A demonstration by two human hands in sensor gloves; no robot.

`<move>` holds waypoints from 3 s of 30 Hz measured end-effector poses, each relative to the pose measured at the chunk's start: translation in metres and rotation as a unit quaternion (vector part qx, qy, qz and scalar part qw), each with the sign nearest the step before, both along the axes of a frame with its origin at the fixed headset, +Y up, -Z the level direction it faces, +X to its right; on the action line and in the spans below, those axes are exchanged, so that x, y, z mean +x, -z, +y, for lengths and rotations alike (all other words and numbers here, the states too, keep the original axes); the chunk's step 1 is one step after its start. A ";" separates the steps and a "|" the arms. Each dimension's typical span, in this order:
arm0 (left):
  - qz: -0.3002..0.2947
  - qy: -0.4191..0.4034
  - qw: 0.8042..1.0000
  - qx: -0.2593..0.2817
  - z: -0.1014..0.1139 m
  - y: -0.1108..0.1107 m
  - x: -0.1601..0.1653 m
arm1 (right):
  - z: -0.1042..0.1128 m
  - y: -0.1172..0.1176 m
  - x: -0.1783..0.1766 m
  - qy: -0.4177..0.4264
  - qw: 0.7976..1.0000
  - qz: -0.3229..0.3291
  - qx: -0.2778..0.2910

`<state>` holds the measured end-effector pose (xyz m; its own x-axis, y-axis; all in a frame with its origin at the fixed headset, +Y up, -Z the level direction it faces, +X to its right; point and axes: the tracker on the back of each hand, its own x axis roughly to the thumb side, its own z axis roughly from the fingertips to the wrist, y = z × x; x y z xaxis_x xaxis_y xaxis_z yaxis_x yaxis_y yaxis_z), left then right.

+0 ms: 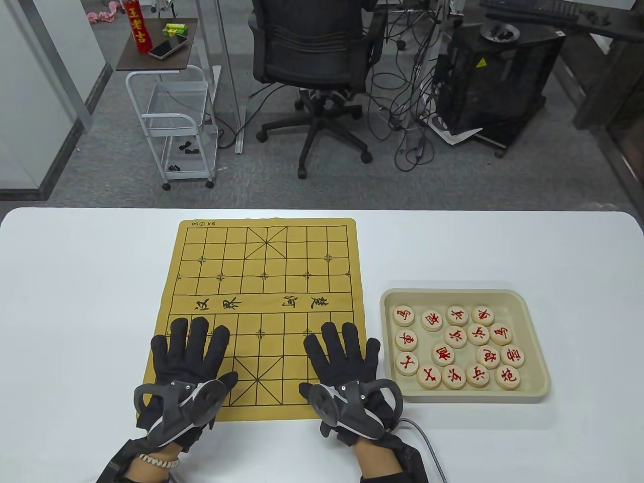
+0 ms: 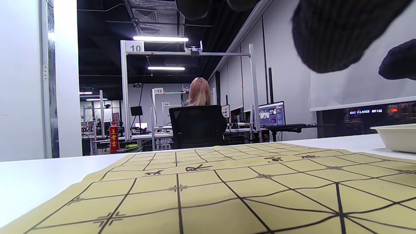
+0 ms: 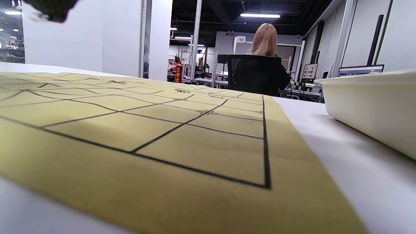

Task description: Set up Chinese chess pieces

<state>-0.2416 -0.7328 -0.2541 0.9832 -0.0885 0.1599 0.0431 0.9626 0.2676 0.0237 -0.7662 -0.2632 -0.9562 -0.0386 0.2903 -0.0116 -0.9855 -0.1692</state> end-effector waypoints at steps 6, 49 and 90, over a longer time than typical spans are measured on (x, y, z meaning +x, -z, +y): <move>0.001 -0.004 1.000 -0.003 0.000 0.000 -0.002 | 0.003 0.000 0.002 0.003 1.000 -0.005 -0.003; 0.002 -0.016 1.000 -0.025 0.003 0.005 -0.005 | 0.014 0.064 0.129 -0.085 0.964 -0.226 -0.108; 0.006 -0.008 0.999 -0.039 0.000 0.006 -0.004 | 0.048 0.042 0.108 -0.106 0.935 -0.304 -0.150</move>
<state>-0.2460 -0.7329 -0.2598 0.9862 -0.0599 0.1544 0.0296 0.9810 0.1917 0.1314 -0.7184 -0.3049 -0.9277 -0.2505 -0.2770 0.1984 -0.9589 0.2027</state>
